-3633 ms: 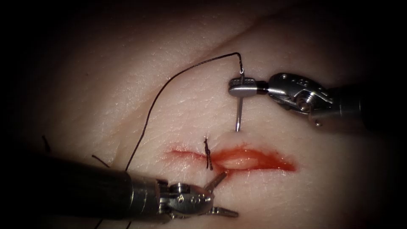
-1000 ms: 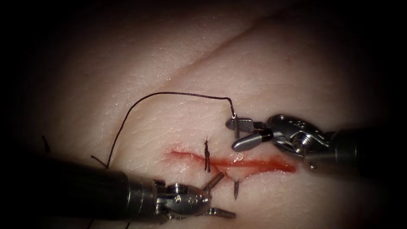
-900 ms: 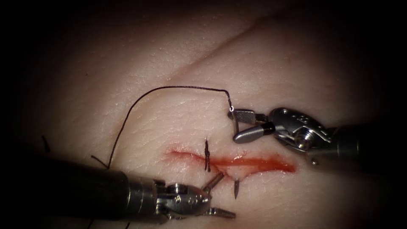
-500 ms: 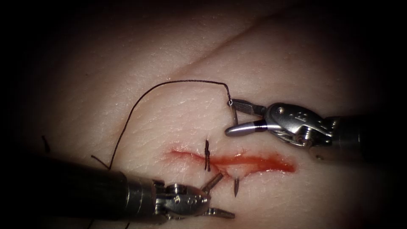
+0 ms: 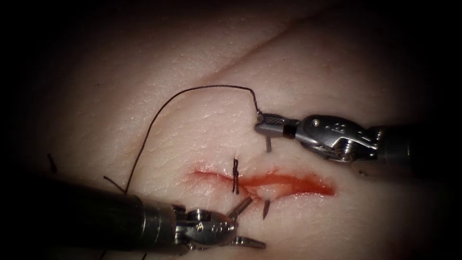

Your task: Wound Closure

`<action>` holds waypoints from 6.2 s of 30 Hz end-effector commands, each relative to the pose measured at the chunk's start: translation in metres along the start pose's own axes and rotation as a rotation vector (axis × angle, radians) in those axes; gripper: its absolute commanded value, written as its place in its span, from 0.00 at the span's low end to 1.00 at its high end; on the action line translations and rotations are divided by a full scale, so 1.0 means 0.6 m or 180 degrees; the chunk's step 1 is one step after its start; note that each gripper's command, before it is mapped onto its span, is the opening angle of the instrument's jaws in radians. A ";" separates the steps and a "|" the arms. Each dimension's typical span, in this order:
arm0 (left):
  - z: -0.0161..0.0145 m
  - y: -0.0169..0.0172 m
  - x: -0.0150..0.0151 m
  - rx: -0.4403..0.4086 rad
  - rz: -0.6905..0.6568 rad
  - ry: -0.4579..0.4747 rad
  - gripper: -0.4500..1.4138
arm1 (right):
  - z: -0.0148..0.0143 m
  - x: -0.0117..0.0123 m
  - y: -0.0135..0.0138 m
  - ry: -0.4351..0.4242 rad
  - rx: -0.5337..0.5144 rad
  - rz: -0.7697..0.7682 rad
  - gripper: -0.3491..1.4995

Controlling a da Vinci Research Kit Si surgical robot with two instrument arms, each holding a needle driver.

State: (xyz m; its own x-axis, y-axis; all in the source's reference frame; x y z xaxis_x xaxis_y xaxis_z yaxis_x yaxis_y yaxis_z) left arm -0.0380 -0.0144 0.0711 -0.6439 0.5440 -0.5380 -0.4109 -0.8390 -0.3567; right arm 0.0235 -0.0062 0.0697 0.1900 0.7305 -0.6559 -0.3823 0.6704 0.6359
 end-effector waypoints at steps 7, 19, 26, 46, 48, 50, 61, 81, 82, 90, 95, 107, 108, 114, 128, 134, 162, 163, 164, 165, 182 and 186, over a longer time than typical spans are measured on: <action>0.0008 0.0009 -0.0008 -0.0006 0.0005 -0.0003 0.73 | 0.0010 -0.0013 -0.0023 -0.0200 0.0168 0.0430 0.00; -0.0013 0.0008 -0.0027 -0.0043 0.0033 0.0004 0.73 | 0.0012 -0.0049 -0.0046 -0.0359 0.0736 0.1375 0.00; -0.0012 0.0003 -0.0022 -0.0037 0.0043 0.0000 0.73 | -0.0002 -0.0077 -0.0071 -0.0492 0.0808 0.1688 0.00; -0.0008 0.0007 -0.0009 0.0209 0.0957 0.0299 0.71 | -0.0035 -0.0023 -0.0006 0.0140 0.0930 0.1393 0.89; -0.0009 0.0008 -0.0009 0.0294 0.1198 0.0394 0.71 | -0.0043 -0.0014 0.0005 0.0166 0.0943 0.1378 0.90; -0.0010 0.0009 -0.0007 0.0327 0.1354 0.0469 0.70 | -0.0051 -0.0007 0.0014 0.0214 0.0955 0.1345 0.89; -0.0008 -0.0005 0.0038 0.0529 0.1863 0.0957 0.66 | -0.0070 -0.0016 0.0028 0.0274 0.0947 0.1328 0.83; 0.0003 0.0005 0.0087 0.0359 0.1991 0.1313 0.51 | -0.0062 -0.0055 0.0036 0.0264 0.0916 0.1248 0.73; 0.0004 0.0004 0.0089 0.0344 0.1996 0.1329 0.42 | -0.0062 -0.0055 0.0035 0.0255 0.0916 0.1245 0.72; 0.0005 -0.0018 0.0101 0.0215 0.2027 0.1473 0.00 | -0.0063 -0.0062 0.0031 0.0246 0.0917 0.1231 0.65; -0.0006 -0.0027 0.0102 -0.0012 0.1664 0.1568 0.00 | -0.0066 -0.0064 0.0029 0.0243 0.0924 0.1227 0.60; -0.0061 0.0007 0.0136 -0.1244 0.0213 0.1938 0.00 | -0.0068 -0.0074 0.0024 0.0205 0.0940 0.1257 0.49; -0.0068 0.0009 0.0141 -0.1350 0.0085 0.1963 0.00 | -0.0069 -0.0075 0.0024 0.0195 0.0942 0.1254 0.47; -0.0104 0.0021 0.0163 -0.1664 -0.0210 0.2071 0.00 | -0.0085 -0.0078 0.0024 0.0116 0.0967 0.1237 0.40; -0.0189 0.0103 0.0205 -0.1897 -0.0166 0.2127 0.00 | -0.0130 -0.0048 0.0037 -0.0034 0.0807 0.0017 0.07; -0.0236 0.0121 0.0233 -0.1851 0.0055 0.2214 0.00 | -0.0147 -0.0035 0.0033 0.0027 0.0827 -0.0038 0.00; -0.0318 -0.0046 0.0308 0.0341 0.1024 0.2363 0.00 | -0.0220 0.0005 -0.0035 0.0158 0.0951 0.0839 0.65; -0.0317 -0.0046 0.0309 0.0354 0.1040 0.2358 0.00 | -0.0221 0.0008 -0.0037 0.0153 0.0962 0.0961 0.68; -0.0315 -0.0045 0.0309 0.0386 0.1070 0.2355 0.00 | -0.0221 0.0011 -0.0038 0.0149 0.0974 0.1081 0.70; -0.0313 -0.0043 0.0309 0.0413 0.1106 0.2345 0.00 | -0.0222 0.0014 -0.0039 0.0141 0.0988 0.1221 0.73; -0.0188 -0.0015 0.0229 0.0611 0.1375 0.2029 0.00 | -0.0186 0.0049 -0.0111 -0.0138 0.0961 0.1863 0.94; -0.0172 -0.0006 0.0217 0.0682 0.1492 0.1922 0.00 | -0.0155 0.0056 -0.0112 -0.0201 0.0961 0.1932 0.96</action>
State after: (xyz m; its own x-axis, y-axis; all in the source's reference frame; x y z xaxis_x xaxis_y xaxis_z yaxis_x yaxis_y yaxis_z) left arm -0.0391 -0.0069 0.0561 -0.3568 -0.0200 -0.9340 -0.3330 -0.9314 0.1471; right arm 0.0174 -0.0092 0.0591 0.0783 0.9897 -0.1200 -0.1738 0.1320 0.9759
